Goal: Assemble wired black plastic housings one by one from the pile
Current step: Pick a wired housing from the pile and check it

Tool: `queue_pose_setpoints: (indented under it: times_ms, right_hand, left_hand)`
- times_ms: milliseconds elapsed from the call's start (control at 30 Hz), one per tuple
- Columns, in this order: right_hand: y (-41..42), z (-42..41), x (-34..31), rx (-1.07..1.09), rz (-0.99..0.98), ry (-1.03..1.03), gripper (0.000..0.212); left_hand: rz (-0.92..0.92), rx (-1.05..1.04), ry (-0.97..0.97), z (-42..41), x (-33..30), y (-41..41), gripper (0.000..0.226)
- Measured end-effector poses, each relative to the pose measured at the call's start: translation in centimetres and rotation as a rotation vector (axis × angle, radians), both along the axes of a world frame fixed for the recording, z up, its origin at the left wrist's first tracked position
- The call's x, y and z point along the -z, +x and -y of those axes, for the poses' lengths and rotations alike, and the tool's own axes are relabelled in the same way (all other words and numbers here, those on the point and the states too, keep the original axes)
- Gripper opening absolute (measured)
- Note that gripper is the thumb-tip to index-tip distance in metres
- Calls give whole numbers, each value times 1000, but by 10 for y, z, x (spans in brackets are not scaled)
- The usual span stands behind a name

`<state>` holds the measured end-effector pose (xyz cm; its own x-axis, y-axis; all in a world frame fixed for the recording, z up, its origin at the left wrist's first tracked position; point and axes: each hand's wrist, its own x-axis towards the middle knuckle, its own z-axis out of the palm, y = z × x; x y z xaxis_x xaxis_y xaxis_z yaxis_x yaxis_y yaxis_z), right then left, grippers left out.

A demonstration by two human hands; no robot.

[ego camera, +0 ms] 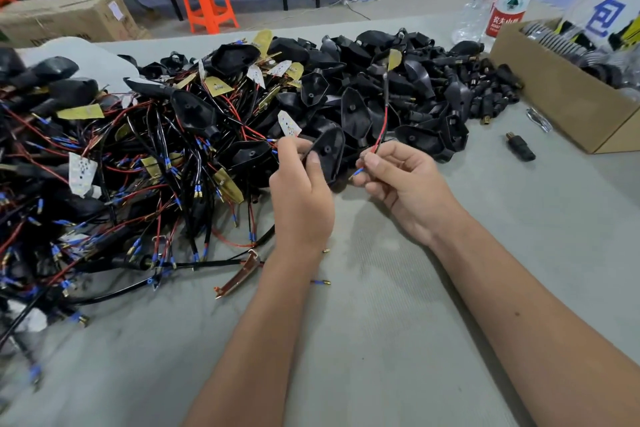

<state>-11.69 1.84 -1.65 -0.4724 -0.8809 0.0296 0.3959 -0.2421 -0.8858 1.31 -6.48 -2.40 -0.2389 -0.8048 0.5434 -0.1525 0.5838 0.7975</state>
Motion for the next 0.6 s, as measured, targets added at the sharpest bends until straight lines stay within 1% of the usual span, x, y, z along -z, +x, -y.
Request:
queue_pose_setpoints:
  times_ms: [67, 133, 233, 300, 367, 467, 600]
  right_hand:
    - [0, 0, 0, 18, -11, -27, 13]
    - [2, -1, 1, 49, -68, -41, 18]
    - [4, 1, 4, 139, -207, -21, 14]
    - [6, 2, 6, 213, -301, -5, 15]
    - [9, 4, 6, 270, -377, -7, 15]
    - [13, 9, 9, 329, -498, 19, 14]
    - [13, 12, 11, 352, -535, 53, 14]
  left_hand:
    - [23, 88, 109, 2, 5, 4, 6]
    - [23, 148, 165, 4, 8, 5, 13]
    - [58, 239, 202, 5, 7, 0, 27]
    - [69, 300, 265, 6, 7, -3, 34]
    - [57, 321, 306, 7, 5, -5, 37]
    - [58, 321, 302, 9, 5, -8, 38]
    - [54, 333, 315, 9, 6, -10, 38]
